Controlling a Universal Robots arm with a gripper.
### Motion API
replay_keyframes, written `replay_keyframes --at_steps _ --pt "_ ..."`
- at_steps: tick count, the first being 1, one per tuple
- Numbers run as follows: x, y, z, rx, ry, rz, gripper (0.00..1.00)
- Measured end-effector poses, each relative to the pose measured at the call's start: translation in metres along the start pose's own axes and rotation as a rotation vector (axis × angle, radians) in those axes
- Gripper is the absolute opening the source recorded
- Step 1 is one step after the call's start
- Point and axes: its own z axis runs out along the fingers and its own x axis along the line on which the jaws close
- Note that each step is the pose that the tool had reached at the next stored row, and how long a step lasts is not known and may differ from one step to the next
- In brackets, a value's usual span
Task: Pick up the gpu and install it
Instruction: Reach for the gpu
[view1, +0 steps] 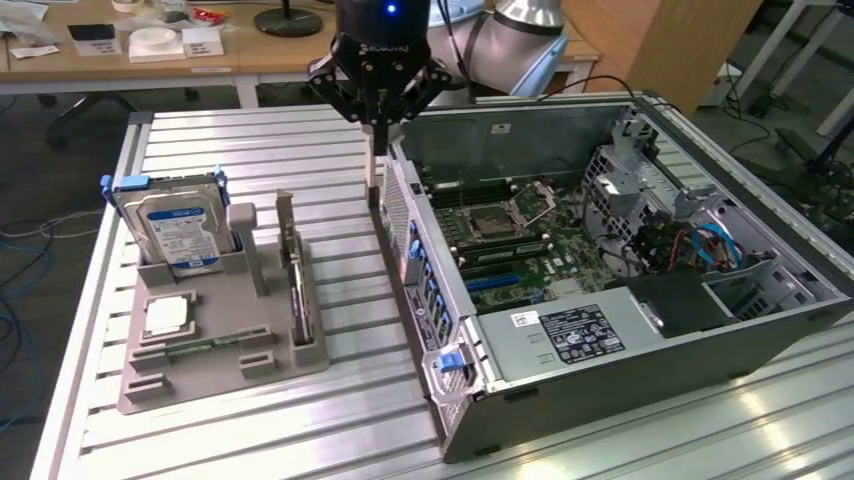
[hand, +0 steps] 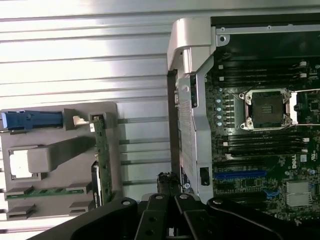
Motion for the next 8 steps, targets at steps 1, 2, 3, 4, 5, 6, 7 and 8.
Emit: replay_keyframes --at_steps 1,2,3,4,5,6,7,8 --pt "0.002 -0.0002 0.0001 0.0001 0.0003 0.0 0.11" --pt "0.005 -0.0003 0.0001 0.0001 0.0007 0.0 0.11" --pt "0.007 -0.0005 0.0002 0.0002 0.0011 0.0 0.11" --pt "0.009 -0.0007 0.0002 0.0002 0.0014 0.0 0.11" --pt "0.011 -0.0009 0.0003 0.0002 0.0018 0.0 0.11" --pt "0.013 -0.0011 0.0004 0.0002 0.0022 0.0 0.11" --pt "0.015 -0.0012 0.0004 0.0003 0.0026 0.0 0.11" --pt "0.017 -0.0013 0.0005 0.0003 0.0031 0.0 0.11"
